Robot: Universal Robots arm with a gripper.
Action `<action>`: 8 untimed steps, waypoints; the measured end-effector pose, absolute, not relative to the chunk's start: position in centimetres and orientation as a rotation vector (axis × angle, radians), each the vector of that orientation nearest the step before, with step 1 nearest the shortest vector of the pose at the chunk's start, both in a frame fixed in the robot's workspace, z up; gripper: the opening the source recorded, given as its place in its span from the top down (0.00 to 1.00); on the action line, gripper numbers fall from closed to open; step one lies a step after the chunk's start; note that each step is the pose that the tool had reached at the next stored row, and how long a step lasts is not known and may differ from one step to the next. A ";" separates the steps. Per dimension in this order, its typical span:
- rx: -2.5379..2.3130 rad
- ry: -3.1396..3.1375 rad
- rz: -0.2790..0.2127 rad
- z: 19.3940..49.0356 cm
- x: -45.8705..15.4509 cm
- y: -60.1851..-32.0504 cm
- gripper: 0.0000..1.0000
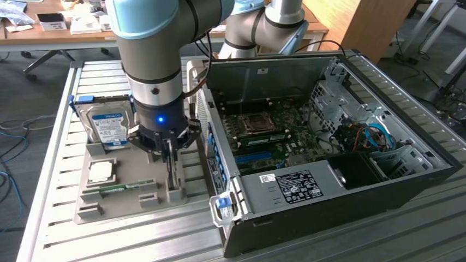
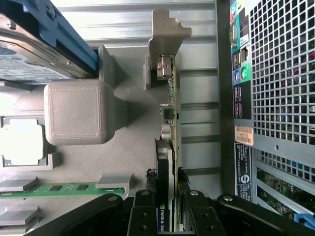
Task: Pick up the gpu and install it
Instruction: 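Pick up the gpu and move the gpu toward the slot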
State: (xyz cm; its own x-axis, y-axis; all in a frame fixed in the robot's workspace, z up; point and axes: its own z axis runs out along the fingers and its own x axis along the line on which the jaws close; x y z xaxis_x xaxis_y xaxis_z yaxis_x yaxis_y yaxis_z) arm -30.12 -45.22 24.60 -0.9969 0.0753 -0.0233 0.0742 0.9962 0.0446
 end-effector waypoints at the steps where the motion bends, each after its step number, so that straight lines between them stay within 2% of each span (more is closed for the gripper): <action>1: 0.117 3.114 0.068 24.7 -30.1 -45.2 0.73; 8: 0.117 3.114 0.068 25.6 -30.1 -45.2 0.73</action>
